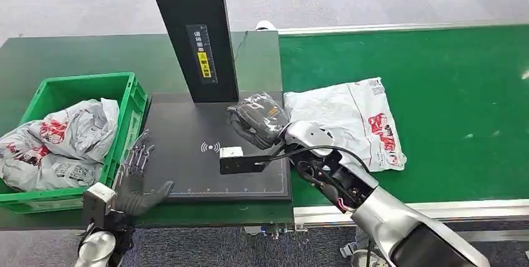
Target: Moved the parcel from conveyor to table for the left to box.
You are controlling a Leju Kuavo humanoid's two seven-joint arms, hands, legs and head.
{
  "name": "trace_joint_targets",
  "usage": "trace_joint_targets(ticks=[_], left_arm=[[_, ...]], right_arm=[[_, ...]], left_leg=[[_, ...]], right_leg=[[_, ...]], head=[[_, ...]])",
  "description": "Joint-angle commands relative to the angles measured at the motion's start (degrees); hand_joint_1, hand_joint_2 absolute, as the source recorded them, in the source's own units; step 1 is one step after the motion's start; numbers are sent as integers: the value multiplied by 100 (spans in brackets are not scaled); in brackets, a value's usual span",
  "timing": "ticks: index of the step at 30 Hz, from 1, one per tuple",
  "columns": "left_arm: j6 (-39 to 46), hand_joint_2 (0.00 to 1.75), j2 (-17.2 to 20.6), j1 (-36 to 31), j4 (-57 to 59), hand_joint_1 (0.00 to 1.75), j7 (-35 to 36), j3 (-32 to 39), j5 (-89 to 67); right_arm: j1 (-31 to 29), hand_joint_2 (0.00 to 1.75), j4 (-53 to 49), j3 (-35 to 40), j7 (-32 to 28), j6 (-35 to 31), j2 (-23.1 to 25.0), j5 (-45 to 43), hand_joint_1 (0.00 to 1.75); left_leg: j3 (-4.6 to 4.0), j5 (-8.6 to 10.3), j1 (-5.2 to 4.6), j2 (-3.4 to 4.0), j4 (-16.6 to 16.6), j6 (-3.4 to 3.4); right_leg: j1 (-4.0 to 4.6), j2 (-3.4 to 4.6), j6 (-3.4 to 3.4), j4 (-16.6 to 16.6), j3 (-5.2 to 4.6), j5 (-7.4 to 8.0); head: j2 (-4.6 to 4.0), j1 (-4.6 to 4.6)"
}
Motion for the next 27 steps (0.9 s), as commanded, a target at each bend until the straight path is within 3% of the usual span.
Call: trace_joint_targets(ticks=[1, 7, 10, 12, 13, 15, 20, 25, 27], left_arm=[[23, 175, -18, -113, 273, 0, 20, -30, 22], [51, 175, 25, -167, 313, 0, 83, -32, 40], [48, 175, 44, -186, 341, 0, 89, -41, 55], [49, 175, 49, -215, 370, 0, 99, -62, 64], [38, 175, 27, -212, 367, 0, 133, -70, 65], [50, 175, -12, -185, 335, 0, 182, -80, 54], [122, 175, -105, -69, 100, 0, 401, -65, 0], [146, 175, -162, -304, 415, 0, 433, -185, -31], [154, 175, -171, -352, 463, 0, 433, -202, -30]], right_arm=[[-268, 175, 549, -481, 706, -789, -128, 219, 0], [-261, 175, 1393, -1617, 1027, -1049, -404, 248, 0], [-271, 175, 1530, -1796, 1010, -1007, -435, 354, 0], [-263, 175, 1631, -2021, 1391, -811, -420, 419, 0], [-263, 175, 1806, -2111, 1926, -469, -507, 596, 0], [-265, 175, 2056, -2224, 2277, -152, -640, 633, 0], [-151, 175, 2412, -2483, 2673, 564, -901, 814, 0], [-54, 175, 2754, -2352, 2531, 1866, -1137, 961, 0], [-29, 175, 2767, -2358, 2496, 1844, -1170, 967, 0]], left_leg=[[4, 1, -1, -14, -3, 12], [10, 8, 2, -40, -8, 27], [6, 3, -1, -30, -1, 17], [7, 2, -2, -25, -3, 15], [12, 2, -1, -26, -6, 18], [12, 2, 0, -26, -5, 15], [29, 6, 2, -45, -19, 45], [9, 2, -1, -39, -5, 18], [9, 4, -1, -44, -6, 19]], right_leg=[[3, -16, -13, -3, 7, -2], [9, -41, -21, -18, 25, 2], [2, -30, -14, -7, 18, -3], [2, -25, -16, -7, 15, -2], [4, -28, -21, -10, 20, -2], [4, -27, -18, -9, 18, -3], [13, -49, -34, -40, 47, 5], [3, -39, -16, -14, 24, -4], [3, -44, -20, -15, 23, -4]], head=[[0, 0], [0, 2], [0, 0], [0, 2], [0, 0], [0, 0], [0, 2], [0, 0], [0, -2]])
